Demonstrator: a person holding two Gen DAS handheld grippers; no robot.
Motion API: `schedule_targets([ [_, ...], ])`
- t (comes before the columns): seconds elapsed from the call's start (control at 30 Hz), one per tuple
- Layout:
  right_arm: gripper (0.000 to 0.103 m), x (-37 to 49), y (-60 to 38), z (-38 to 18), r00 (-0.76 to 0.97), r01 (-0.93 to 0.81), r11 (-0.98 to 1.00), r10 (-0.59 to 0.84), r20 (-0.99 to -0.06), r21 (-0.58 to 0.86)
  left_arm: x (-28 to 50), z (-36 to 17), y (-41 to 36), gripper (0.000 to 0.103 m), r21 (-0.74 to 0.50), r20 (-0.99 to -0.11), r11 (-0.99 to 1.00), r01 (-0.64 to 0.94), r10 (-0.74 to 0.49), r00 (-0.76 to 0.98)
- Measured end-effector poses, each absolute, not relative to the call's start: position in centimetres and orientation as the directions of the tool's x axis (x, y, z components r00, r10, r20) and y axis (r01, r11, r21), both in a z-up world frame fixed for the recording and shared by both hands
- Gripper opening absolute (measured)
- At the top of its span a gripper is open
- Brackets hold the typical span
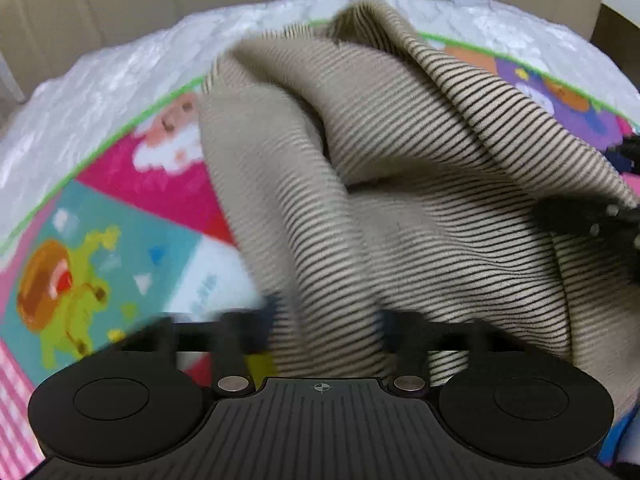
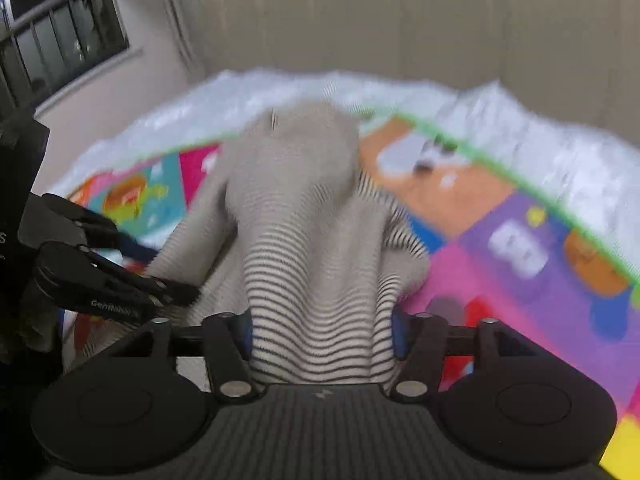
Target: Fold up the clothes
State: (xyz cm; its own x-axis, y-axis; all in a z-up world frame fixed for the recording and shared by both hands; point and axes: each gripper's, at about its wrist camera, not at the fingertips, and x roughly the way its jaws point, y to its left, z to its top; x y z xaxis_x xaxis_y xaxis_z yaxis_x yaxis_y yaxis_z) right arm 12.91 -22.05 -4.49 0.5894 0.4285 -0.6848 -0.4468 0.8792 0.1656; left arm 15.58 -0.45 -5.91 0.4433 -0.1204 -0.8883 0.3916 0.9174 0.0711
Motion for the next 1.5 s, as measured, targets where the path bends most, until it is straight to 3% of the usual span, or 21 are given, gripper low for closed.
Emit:
schedule_targets([
  [0.1, 0.067, 13.5, -21.7, -4.1, 0.626, -0.473, 0.878, 0.396, -0.671, 0.077, 17.8, -3.3, 2.4, 0.016, 0.113, -0.852, 0.929, 0.352, -0.092, 0.515],
  [0.2, 0.070, 14.6, -20.9, -4.5, 0.635, -0.482, 0.876, 0.373, -0.677, 0.031, 22.4, -1.4, 7.3, 0.016, 0.285, -0.754, 0.944, 0.169, 0.112, 0.648],
  [0.27, 0.073, 15.1, -20.4, -4.6, 0.629, -0.481, 0.876, 0.367, -0.685, 0.027, 25.2, -1.4, 10.6, 0.017, 0.287, -0.738, 0.955, 0.067, 0.176, 0.651],
  [0.33, 0.073, 15.5, -20.0, -4.6, 0.624, -0.486, 0.874, 0.365, -0.691, 0.023, 27.3, -1.8, 13.5, 0.021, 0.265, -0.739, 0.964, -0.023, 0.218, 0.638],
  [0.4, 0.073, 15.5, -19.9, -3.5, 0.634, -0.497, 0.868, 0.376, -0.676, 0.017, 27.8, -2.7, 14.6, 0.034, 0.240, -0.765, 0.969, -0.054, 0.223, 0.604],
  [0.53, 0.073, 16.3, -20.1, -0.2, 0.667, -0.495, 0.868, 0.411, -0.621, 0.042, 25.3, -1.6, 16.0, 0.047, 0.016, -0.795, 0.986, -0.166, 0.113, 0.595],
  [0.63, 0.072, 18.1, -19.2, 1.7, 0.658, -0.497, 0.862, 0.452, -0.603, 0.104, 22.8, 0.1, 14.9, 0.069, -0.196, -0.739, 0.958, -0.210, -0.004, 0.673],
  [0.73, 0.072, 20.6, -16.8, 0.8, 0.612, -0.508, 0.849, 0.474, -0.633, 0.145, 21.2, 0.6, 12.8, 0.080, -0.364, -0.671, 0.901, -0.238, -0.076, 0.738],
  [0.8, 0.072, 22.5, -14.8, -0.6, 0.579, -0.512, 0.845, 0.471, -0.665, 0.153, 21.5, -0.7, 11.2, 0.080, -0.406, -0.658, 0.887, -0.220, -0.117, 0.744],
  [0.83, 0.067, 23.3, -14.0, -1.4, 0.556, -0.508, 0.847, 0.461, -0.692, 0.157, 21.8, -1.5, 10.5, 0.080, -0.412, -0.656, 0.888, -0.203, -0.134, 0.743],
  [0.87, 0.054, 24.2, -13.3, -2.3, 0.531, -0.505, 0.849, 0.451, -0.718, 0.159, 22.0, -2.4, 10.2, 0.080, -0.401, -0.664, 0.901, -0.168, -0.159, 0.731],
  [0.9, 0.016, 25.3, -13.1, -2.8, 0.511, -0.507, 0.849, 0.435, -0.742, 0.148, 22.1, -3.2, 9.8, 0.079, -0.390, -0.672, 0.911, -0.132, -0.183, 0.718],
  [0.93, 0.010, 26.0, -13.1, -2.9, 0.506, -0.514, 0.849, 0.418, -0.755, 0.125, 22.2, -3.7, 10.4, 0.079, -0.400, -0.671, 0.910, -0.112, -0.207, 0.712],
  [1.0, 0.009, 27.0, -14.0, -1.8, 0.569, -0.521, 0.854, 0.360, -0.739, 0.015, 22.5, -4.8, 11.8, 0.079, -0.410, -0.677, 0.906, -0.106, -0.225, 0.700],
  [1.17, 0.009, 31.1, -17.6, -0.8, 0.737, -0.453, 0.826, 0.134, -0.663, -0.336, 24.1, -6.8, 16.6, 0.075, -0.419, -0.714, 0.867, -0.268, -0.133, 0.687],
  [1.3, 0.010, 35.5, -20.1, -3.8, 0.751, -0.403, 0.810, 0.028, -0.660, -0.425, 24.8, -7.2, 17.8, 0.071, -0.393, -0.709, 0.877, -0.277, -0.098, 0.698],
  [1.37, 0.019, 37.2, -21.1, -6.0, 0.711, -0.396, 0.838, 0.020, -0.703, -0.377, 24.9, -7.2, 17.4, 0.070, -0.366, -0.708, 0.890, -0.271, -0.078, 0.702],
  [1.43, 0.039, 38.1, -22.0, -7.6, 0.695, -0.375, 0.863, 0.020, -0.719, -0.339, 25.1, -7.3, 17.1, 0.069, -0.340, -0.706, 0.903, -0.264, -0.060, 0.706],
  [1.5, 0.051, 37.9, -22.8, -7.1, 0.709, -0.354, 0.878, 0.027, -0.705, -0.322, 25.4, -7.5, 17.5, 0.066, -0.353, -0.701, 0.896, -0.270, -0.062, 0.710],
])
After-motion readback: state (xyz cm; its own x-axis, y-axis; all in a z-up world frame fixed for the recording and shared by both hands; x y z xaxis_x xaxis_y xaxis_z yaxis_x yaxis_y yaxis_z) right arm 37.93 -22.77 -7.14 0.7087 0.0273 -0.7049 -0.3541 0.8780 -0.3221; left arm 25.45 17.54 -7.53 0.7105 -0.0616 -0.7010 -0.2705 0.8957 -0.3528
